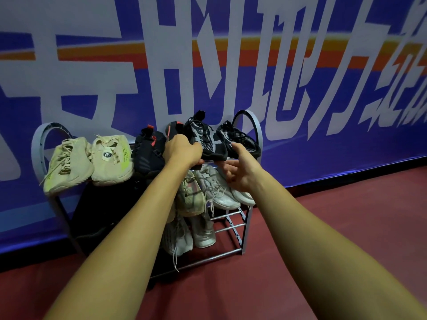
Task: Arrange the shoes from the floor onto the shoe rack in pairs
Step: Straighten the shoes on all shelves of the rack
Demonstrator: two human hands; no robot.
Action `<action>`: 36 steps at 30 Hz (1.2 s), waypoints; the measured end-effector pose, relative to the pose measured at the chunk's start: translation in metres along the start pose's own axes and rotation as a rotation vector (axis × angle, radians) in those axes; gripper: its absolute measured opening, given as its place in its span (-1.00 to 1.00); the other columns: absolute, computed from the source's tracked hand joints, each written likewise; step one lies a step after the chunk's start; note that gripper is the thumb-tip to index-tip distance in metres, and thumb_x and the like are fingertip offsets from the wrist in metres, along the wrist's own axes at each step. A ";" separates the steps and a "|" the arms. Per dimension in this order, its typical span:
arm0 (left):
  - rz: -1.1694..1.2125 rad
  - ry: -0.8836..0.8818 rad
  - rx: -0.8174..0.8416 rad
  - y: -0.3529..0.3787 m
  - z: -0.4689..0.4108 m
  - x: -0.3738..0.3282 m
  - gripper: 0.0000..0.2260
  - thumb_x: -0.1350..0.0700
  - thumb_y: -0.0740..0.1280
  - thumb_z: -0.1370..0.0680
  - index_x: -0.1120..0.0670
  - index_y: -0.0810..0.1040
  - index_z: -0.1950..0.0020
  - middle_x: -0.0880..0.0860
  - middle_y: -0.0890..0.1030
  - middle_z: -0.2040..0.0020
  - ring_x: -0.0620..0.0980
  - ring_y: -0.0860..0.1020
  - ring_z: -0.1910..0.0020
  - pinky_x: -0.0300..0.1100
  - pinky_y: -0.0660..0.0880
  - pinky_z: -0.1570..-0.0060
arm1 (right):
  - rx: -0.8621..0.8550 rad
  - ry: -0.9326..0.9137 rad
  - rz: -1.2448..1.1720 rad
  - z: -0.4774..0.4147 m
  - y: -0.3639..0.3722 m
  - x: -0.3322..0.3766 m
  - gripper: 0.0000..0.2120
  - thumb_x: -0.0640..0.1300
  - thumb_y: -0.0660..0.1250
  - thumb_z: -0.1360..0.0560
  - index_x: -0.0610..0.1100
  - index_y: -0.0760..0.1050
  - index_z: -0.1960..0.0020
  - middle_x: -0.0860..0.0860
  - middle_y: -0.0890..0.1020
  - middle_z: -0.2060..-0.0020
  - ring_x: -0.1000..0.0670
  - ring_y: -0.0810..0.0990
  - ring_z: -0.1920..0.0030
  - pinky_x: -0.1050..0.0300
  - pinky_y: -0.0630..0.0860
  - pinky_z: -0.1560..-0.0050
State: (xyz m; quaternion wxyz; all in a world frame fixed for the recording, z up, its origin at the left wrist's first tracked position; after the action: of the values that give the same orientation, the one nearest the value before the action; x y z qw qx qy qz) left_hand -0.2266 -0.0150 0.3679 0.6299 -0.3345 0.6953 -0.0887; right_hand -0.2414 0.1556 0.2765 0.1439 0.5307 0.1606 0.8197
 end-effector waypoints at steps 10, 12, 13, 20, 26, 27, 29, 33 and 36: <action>0.097 0.013 -0.047 -0.011 0.004 0.006 -0.67 0.02 0.33 -0.57 0.29 0.66 0.15 0.12 0.66 0.37 -0.06 0.65 0.46 -0.23 0.62 0.33 | 0.125 -0.096 -0.002 0.008 0.014 0.010 -0.82 -0.18 0.45 -0.45 -0.14 0.48 0.02 -0.01 0.54 0.43 0.11 0.30 0.52 0.30 0.19 0.47; 0.051 0.066 -0.069 -0.017 0.005 0.008 -0.69 0.05 0.35 -0.55 0.27 0.68 0.20 0.17 0.67 0.35 0.08 0.68 0.31 -0.07 0.65 0.13 | 0.082 -0.113 -0.052 0.004 0.007 0.012 -0.84 -0.20 0.45 -0.44 -0.12 0.49 0.06 -0.04 0.56 0.33 0.10 0.33 0.51 0.30 0.20 0.54; -0.004 0.097 -0.069 -0.020 0.006 0.008 -0.74 0.08 0.36 -0.53 0.25 0.69 0.18 0.18 0.68 0.29 0.11 0.67 0.24 -0.08 0.63 0.12 | 0.070 -0.113 -0.079 0.002 0.004 0.012 -0.84 -0.20 0.46 -0.44 -0.11 0.49 0.06 -0.06 0.57 0.28 0.10 0.35 0.48 0.30 0.21 0.55; -0.226 0.297 0.084 -0.019 0.014 0.001 -0.79 0.00 0.47 -0.43 0.03 0.66 -0.02 -0.03 0.64 0.08 -0.23 0.52 0.20 -0.38 0.37 0.31 | 0.047 -0.076 -0.236 -0.008 0.004 0.006 -0.76 -0.13 0.50 -0.44 -0.09 0.52 -0.05 -0.06 0.63 0.28 0.09 0.48 0.41 0.29 0.23 0.37; -0.562 0.438 0.157 0.001 0.019 -0.004 -0.71 0.08 0.51 -0.38 0.00 0.49 -0.01 0.03 0.38 -0.07 0.05 0.47 0.05 -0.09 0.41 0.12 | 0.049 -0.054 -0.240 -0.019 0.011 -0.001 -0.79 -0.08 0.46 -0.49 -0.09 0.53 -0.07 -0.09 0.61 0.20 0.09 0.39 0.38 0.28 0.22 0.39; -0.575 0.470 0.116 0.001 0.020 -0.005 -0.74 0.12 0.49 -0.41 0.00 0.45 0.02 0.03 0.37 -0.04 0.06 0.45 0.05 -0.11 0.36 0.14 | 0.050 -0.054 -0.254 -0.021 0.011 0.000 -0.78 -0.08 0.46 -0.50 -0.10 0.52 -0.10 -0.11 0.61 0.18 0.09 0.40 0.38 0.28 0.23 0.40; -0.549 0.540 0.045 0.002 0.024 -0.007 -0.77 0.15 0.45 -0.46 0.01 0.40 0.07 0.02 0.37 0.01 0.04 0.43 0.08 -0.13 0.30 0.15 | 0.052 -0.055 -0.257 -0.022 0.009 0.000 -0.80 -0.10 0.43 -0.51 -0.11 0.51 -0.10 -0.11 0.61 0.18 0.09 0.42 0.39 0.29 0.24 0.42; -0.429 0.589 -0.004 0.005 0.027 -0.009 -0.79 0.15 0.43 -0.48 0.03 0.38 0.09 0.02 0.38 0.04 0.01 0.40 0.16 -0.17 0.29 0.16 | 0.065 -0.079 -0.231 -0.024 0.008 0.004 -0.69 0.03 0.49 -0.47 -0.11 0.55 -0.12 -0.08 0.64 0.18 0.10 0.45 0.42 0.30 0.27 0.42; -0.400 0.589 -0.012 0.011 0.027 -0.006 -0.81 0.15 0.43 -0.47 0.07 0.42 0.07 0.03 0.39 0.04 0.02 0.41 0.17 -0.14 0.33 0.18 | 0.042 -0.108 -0.141 -0.026 0.007 0.011 -0.55 0.15 0.51 -0.42 -0.10 0.57 -0.18 -0.06 0.65 0.14 0.11 0.44 0.46 0.30 0.32 0.48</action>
State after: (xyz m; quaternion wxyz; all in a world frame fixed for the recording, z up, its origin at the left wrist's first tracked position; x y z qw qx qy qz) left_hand -0.2050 0.0052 0.3617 0.3705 -0.4279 0.7684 -0.2988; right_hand -0.2703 0.1513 0.2782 0.1987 0.5643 0.2066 0.7742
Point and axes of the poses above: each hand's wrist, its own z-axis away from the middle knuckle, its own y-axis out of the palm, x = y × z, the point moved 8 cm from there along -z, towards the middle knuckle
